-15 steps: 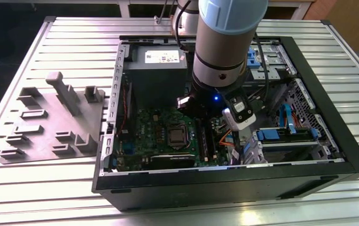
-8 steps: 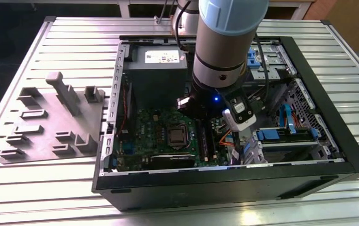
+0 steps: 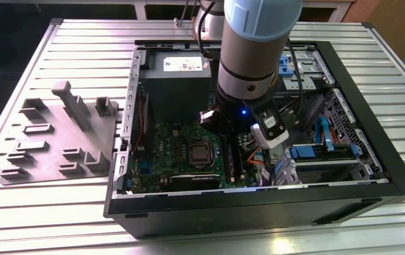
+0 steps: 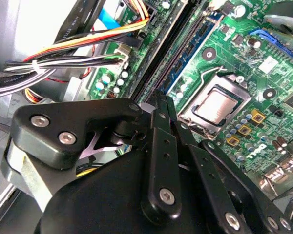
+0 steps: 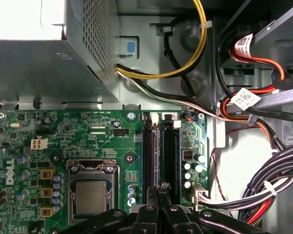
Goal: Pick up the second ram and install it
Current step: 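Insert the second ram into the second slot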
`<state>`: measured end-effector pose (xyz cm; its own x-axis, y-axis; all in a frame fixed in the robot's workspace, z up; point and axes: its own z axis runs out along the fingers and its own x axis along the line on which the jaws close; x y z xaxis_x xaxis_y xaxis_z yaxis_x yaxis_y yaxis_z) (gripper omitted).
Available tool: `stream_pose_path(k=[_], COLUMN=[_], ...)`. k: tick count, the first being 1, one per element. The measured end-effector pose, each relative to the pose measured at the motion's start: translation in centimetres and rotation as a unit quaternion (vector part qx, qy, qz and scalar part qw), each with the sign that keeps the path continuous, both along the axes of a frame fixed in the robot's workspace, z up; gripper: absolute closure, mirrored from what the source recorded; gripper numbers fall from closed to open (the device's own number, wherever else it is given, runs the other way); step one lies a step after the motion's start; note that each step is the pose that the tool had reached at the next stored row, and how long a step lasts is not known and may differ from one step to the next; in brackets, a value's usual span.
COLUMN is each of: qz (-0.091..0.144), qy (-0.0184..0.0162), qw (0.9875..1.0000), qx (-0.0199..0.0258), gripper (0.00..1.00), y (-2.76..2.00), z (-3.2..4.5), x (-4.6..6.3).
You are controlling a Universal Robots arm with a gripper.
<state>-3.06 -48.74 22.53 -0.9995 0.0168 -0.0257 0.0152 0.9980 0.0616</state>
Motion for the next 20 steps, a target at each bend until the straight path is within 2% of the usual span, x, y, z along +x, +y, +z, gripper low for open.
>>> stream_pose_path(k=[20], qz=[0.0], qy=[0.0], qw=[1.0], qx=[0.0001], gripper=[0.89], y=[0.0], z=[-0.47], x=[0.0])
